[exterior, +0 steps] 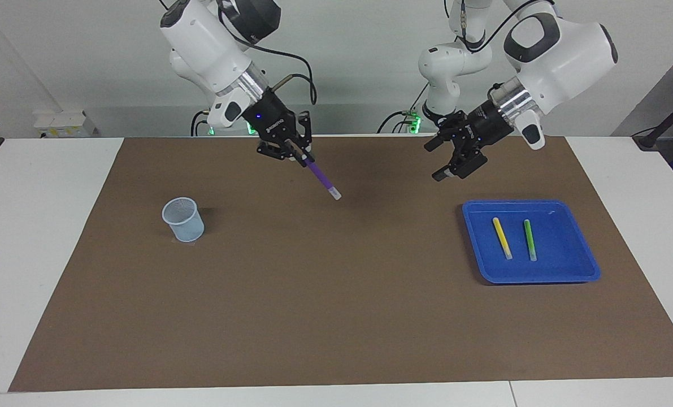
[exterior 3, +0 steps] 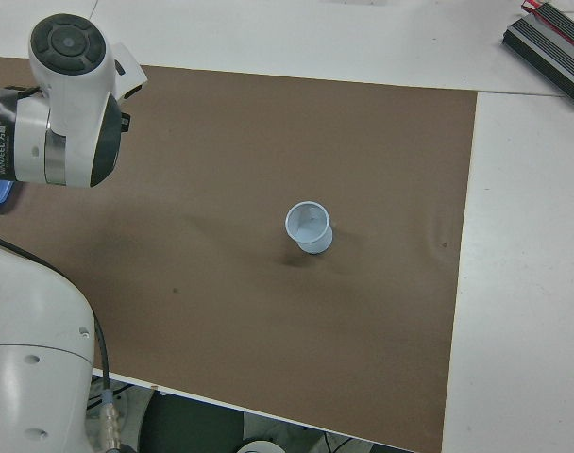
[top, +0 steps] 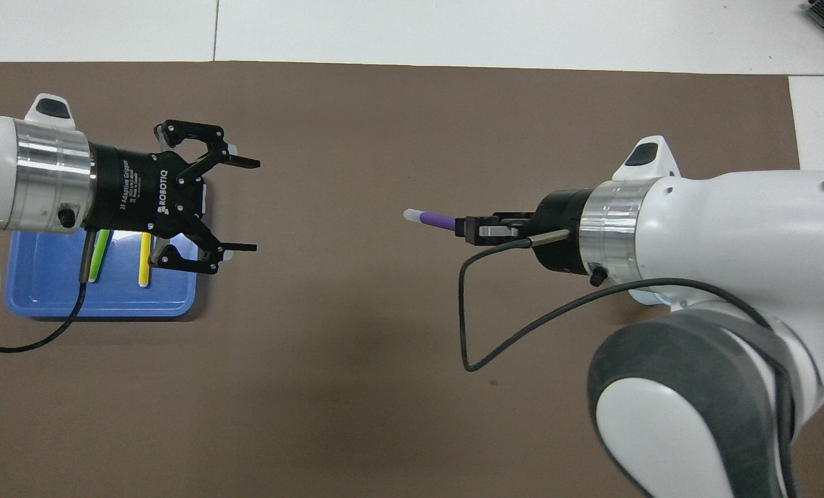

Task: Right arm passes pens to left for tray arrangement
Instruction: 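Carry the purple pen toward the open left gripper, then close the left gripper on the purple pen held by the right gripper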

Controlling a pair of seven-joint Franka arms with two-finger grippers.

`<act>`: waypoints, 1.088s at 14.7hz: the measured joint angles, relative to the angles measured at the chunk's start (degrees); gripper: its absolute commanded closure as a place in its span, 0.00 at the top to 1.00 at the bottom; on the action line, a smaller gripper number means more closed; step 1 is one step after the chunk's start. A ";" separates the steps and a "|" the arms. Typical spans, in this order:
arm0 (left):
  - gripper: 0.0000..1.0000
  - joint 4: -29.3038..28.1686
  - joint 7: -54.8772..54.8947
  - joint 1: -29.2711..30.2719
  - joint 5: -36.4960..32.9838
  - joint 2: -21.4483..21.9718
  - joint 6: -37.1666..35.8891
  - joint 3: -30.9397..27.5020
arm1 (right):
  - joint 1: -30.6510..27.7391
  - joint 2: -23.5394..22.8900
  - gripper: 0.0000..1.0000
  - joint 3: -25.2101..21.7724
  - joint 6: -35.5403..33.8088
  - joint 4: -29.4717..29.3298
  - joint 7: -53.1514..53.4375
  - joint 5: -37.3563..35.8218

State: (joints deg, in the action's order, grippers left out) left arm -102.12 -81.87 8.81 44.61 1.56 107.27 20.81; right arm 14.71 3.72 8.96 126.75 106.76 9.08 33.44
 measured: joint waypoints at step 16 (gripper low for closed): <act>0.95 -10.03 -4.48 -13.67 4.07 3.47 18.03 0.14 | 9.24 -0.29 0.00 -0.01 7.29 0.10 9.49 0.06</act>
State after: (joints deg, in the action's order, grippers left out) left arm -112.15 -86.35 -4.86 48.68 5.03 125.30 20.95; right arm 23.94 3.43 8.95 134.04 106.87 18.57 33.49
